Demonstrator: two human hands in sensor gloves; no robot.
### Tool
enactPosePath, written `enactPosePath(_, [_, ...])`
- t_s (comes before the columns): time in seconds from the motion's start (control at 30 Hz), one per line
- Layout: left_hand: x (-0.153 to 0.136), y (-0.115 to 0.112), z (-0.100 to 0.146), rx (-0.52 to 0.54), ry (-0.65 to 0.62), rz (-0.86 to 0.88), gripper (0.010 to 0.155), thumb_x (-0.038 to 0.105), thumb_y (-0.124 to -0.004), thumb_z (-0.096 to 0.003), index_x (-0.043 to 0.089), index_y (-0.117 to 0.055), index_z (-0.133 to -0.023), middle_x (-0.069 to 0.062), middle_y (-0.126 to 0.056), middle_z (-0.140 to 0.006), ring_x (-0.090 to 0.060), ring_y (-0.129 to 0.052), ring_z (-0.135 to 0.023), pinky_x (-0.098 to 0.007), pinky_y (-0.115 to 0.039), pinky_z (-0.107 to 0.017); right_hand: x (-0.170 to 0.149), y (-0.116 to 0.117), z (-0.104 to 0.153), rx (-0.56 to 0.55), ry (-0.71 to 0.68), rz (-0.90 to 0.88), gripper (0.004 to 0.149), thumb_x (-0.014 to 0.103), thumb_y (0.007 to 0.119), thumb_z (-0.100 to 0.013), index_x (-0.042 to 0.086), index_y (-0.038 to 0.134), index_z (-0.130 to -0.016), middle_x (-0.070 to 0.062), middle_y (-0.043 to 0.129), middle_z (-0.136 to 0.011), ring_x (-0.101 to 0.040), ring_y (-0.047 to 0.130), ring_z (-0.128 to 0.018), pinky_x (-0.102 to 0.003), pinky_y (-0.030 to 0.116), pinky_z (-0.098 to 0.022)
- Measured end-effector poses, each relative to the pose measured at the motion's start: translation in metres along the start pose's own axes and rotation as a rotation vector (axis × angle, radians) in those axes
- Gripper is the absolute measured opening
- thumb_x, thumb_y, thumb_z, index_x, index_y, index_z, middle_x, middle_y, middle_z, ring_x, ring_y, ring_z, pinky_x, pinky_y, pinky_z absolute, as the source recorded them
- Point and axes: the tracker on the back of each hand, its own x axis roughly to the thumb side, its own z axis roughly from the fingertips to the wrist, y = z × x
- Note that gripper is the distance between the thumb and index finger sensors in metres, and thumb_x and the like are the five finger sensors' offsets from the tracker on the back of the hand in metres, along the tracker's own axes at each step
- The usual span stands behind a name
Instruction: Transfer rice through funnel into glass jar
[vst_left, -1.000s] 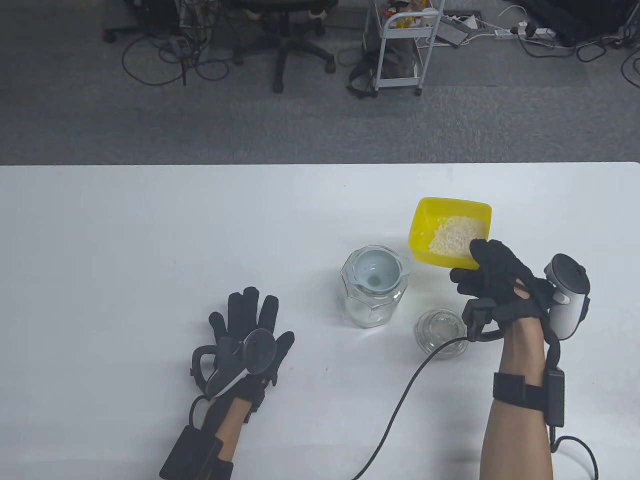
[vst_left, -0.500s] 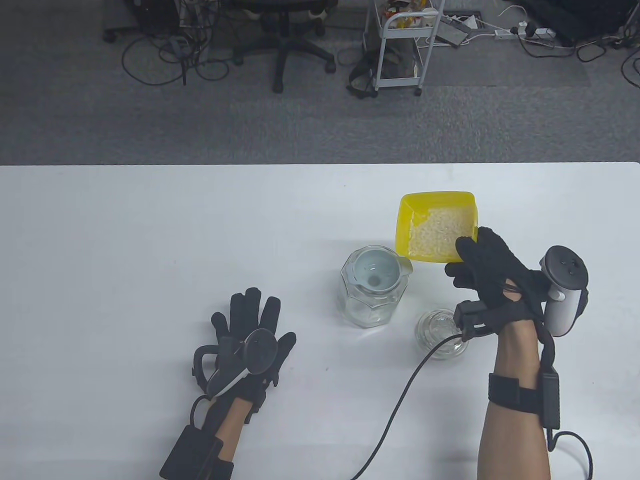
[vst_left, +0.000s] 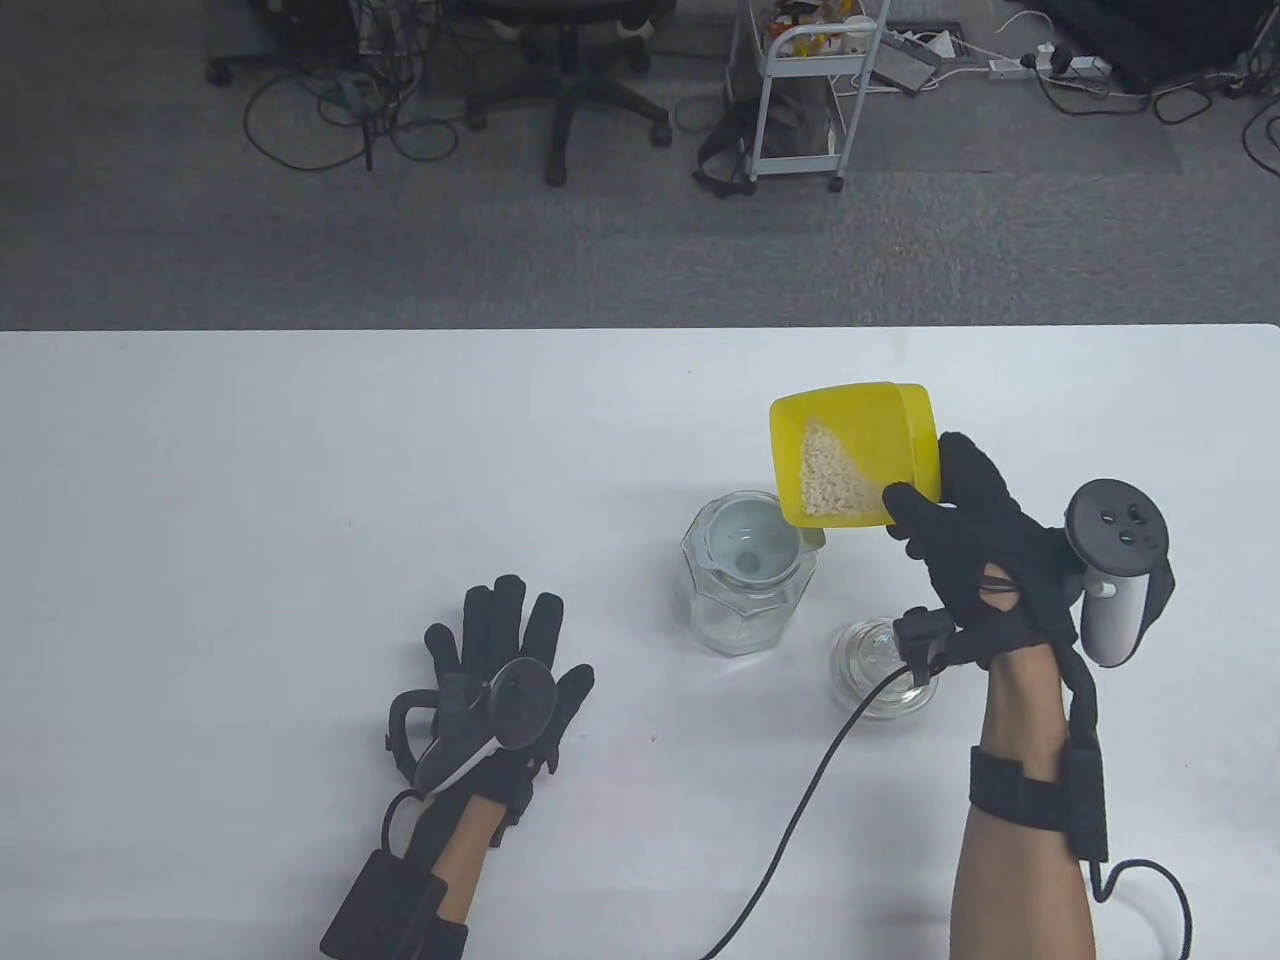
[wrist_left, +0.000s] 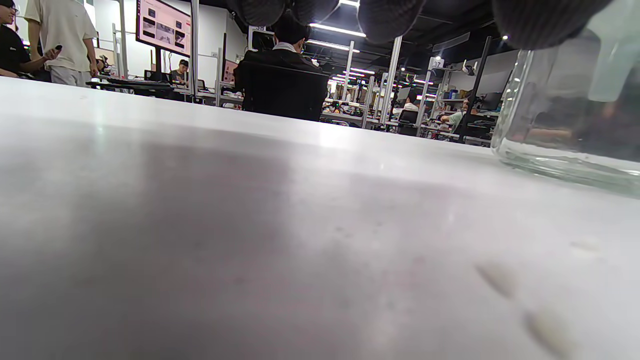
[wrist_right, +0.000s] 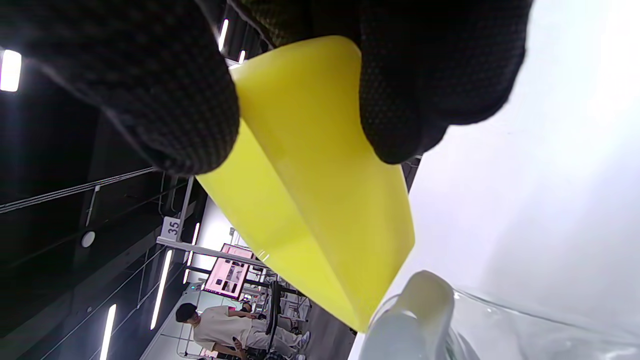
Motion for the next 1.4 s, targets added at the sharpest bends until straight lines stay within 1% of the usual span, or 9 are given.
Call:
enactPosePath(0.13, [0.000,0.000,0.000,-0.005,-0.001,-0.001,0.079,0.072,-0.064,-0.0543,0.035,-0.038,-0.119,-0.013,-0.023,-0.130,-0.046,-0.028,-0.119,-0.076,-0.032,-0.075,0.006,0.001,0.002,-0.005,-0.056,0.024,0.088,0.048,0.097,-0.035,0.015,0.053,-0.104,-0.017,0.064,-0.095,-0.037,0.097,-0.069,-0.048,0.086,-0.052])
enactPosePath(0.2, [0.001,0.000,0.000,-0.005,-0.001,-0.001,0.079,0.072,-0.064,-0.0542,0.035,-0.038,-0.119,-0.012,-0.023,-0.130,-0.046,-0.028,-0.119,-0.076,-0.032,-0.075,0.009,0.003,0.003,0.012,-0.077,0.047,0.088,0.048,0.097,-0.034,0.015,0.054,-0.103,-0.018,0.064,-0.095,-0.037,0.096,-0.069,-0.049,0.086,-0.052])
enactPosePath(0.37, [0.001,0.000,0.000,-0.002,-0.002,0.000,0.079,0.072,-0.064,-0.0543,0.035,-0.039,-0.119,-0.010,-0.024,-0.131,-0.045,-0.029,-0.119,-0.076,-0.032,-0.075,0.012,0.010,0.003,0.030,-0.098,0.093,0.086,0.046,0.098,-0.034,0.013,0.057,-0.102,-0.019,0.064,-0.094,-0.038,0.096,-0.069,-0.049,0.086,-0.052])
enactPosePath(0.4, [0.001,0.000,0.000,-0.002,-0.003,0.000,0.078,0.072,-0.064,-0.0543,0.035,-0.040,-0.119,-0.007,-0.024,-0.131,-0.044,-0.029,-0.119,-0.075,-0.033,-0.075,0.013,0.011,0.003,0.033,-0.101,0.099,0.086,0.046,0.098,-0.034,0.013,0.058,-0.102,-0.019,0.064,-0.094,-0.038,0.096,-0.069,-0.049,0.086,-0.052])
enactPosePath(0.53, [0.001,0.000,0.000,-0.003,-0.005,0.003,0.077,0.072,-0.064,-0.0544,0.036,-0.041,-0.119,-0.006,-0.025,-0.131,-0.044,-0.030,-0.120,-0.076,-0.033,-0.075,0.013,0.014,0.002,0.036,-0.125,0.109,0.085,0.049,0.099,-0.033,0.015,0.060,-0.101,-0.017,0.065,-0.094,-0.037,0.096,-0.069,-0.049,0.086,-0.053])
enactPosePath(0.63, [0.001,0.000,0.000,-0.003,-0.005,0.004,0.077,0.072,-0.064,-0.0544,0.036,-0.041,-0.119,-0.006,-0.025,-0.131,-0.044,-0.030,-0.120,-0.075,-0.033,-0.075,0.014,0.015,0.002,0.047,-0.138,0.110,0.085,0.047,0.100,-0.033,0.016,0.060,-0.101,-0.016,0.065,-0.095,-0.037,0.095,-0.070,-0.048,0.086,-0.053])
enactPosePath(0.67, [0.001,0.000,0.000,-0.004,-0.004,0.005,0.077,0.072,-0.064,-0.0543,0.036,-0.041,-0.119,-0.006,-0.025,-0.131,-0.044,-0.030,-0.120,-0.075,-0.033,-0.075,0.014,0.016,0.002,0.051,-0.145,0.110,0.085,0.049,0.100,-0.033,0.016,0.060,-0.101,-0.016,0.065,-0.095,-0.036,0.095,-0.070,-0.048,0.085,-0.053])
enactPosePath(0.9, [0.001,0.000,0.000,-0.003,-0.004,0.006,0.077,0.072,-0.064,-0.0544,0.036,-0.041,-0.119,-0.007,-0.025,-0.131,-0.044,-0.030,-0.120,-0.075,-0.033,-0.075,0.016,0.017,0.003,0.074,-0.155,0.139,0.085,0.050,0.099,-0.033,0.019,0.060,-0.101,-0.014,0.065,-0.096,-0.036,0.094,-0.072,-0.048,0.084,-0.055])
enactPosePath(1.4, [0.000,0.000,0.000,-0.003,-0.003,0.007,0.078,0.072,-0.064,-0.0544,0.035,-0.040,-0.119,-0.007,-0.026,-0.131,-0.043,-0.031,-0.120,-0.075,-0.033,-0.075,0.020,0.021,0.004,0.096,-0.206,0.169,0.083,0.048,0.100,-0.033,0.024,0.061,-0.102,-0.011,0.065,-0.099,-0.035,0.091,-0.075,-0.049,0.082,-0.057])
